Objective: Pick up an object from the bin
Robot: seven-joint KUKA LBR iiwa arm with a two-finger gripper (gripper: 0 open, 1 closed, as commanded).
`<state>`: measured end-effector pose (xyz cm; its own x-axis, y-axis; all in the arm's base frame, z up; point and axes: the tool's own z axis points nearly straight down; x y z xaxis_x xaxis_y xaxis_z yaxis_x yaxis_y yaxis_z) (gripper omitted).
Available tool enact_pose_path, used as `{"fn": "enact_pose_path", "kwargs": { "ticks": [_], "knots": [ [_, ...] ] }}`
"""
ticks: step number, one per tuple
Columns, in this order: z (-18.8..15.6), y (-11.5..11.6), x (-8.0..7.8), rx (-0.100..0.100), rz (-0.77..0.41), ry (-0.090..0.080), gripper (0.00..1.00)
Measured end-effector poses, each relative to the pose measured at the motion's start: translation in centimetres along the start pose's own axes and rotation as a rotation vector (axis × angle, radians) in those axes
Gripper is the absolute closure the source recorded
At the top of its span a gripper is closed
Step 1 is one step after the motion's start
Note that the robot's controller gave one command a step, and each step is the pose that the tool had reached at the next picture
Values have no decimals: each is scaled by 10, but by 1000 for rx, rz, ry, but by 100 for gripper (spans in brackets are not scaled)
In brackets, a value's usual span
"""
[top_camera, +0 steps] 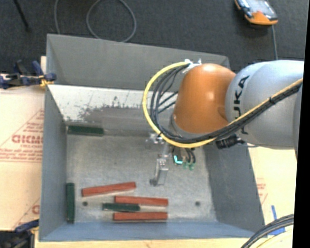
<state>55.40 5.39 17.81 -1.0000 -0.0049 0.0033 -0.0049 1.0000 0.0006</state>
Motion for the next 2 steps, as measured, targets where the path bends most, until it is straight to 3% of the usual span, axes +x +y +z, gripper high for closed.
{"fn": "enact_pose_path", "kwargs": {
  "ticks": [1,2],
  "knots": [
    [112,75,51,-1,-14,2,0],
    [105,73,46,-2,-6,-8,100]
  ]
}}
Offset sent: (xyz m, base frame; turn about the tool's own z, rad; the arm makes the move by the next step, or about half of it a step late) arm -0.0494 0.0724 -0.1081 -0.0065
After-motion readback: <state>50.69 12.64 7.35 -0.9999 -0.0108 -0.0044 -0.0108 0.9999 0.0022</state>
